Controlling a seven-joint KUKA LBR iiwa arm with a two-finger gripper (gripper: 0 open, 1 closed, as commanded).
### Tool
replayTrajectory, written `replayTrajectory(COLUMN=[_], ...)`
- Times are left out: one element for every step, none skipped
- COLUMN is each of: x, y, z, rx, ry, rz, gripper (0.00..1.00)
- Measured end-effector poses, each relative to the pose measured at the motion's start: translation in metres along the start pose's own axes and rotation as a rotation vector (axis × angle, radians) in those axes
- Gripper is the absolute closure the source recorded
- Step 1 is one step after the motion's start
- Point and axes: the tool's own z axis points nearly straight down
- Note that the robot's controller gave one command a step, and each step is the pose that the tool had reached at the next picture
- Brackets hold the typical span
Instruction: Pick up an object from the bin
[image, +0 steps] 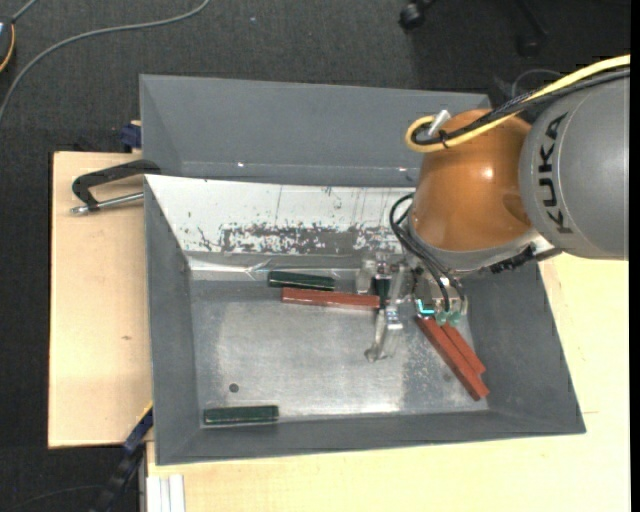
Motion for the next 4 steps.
replayTrajectory(x=[-0.026, -0.071, -0.066, -0.066], y=[0.01, 0.003, 0.05, 0.048], z=[0.108, 0.112, 0.111, 0.112], rx=[0.0, -0.001, -0.002, -0.001], ry=[-0.002, -0.016, -0.016, -0.016], rz=[0.081, 0.125, 0.044, 0.048], gripper=[0.0, 0.0, 0.0, 1.0])
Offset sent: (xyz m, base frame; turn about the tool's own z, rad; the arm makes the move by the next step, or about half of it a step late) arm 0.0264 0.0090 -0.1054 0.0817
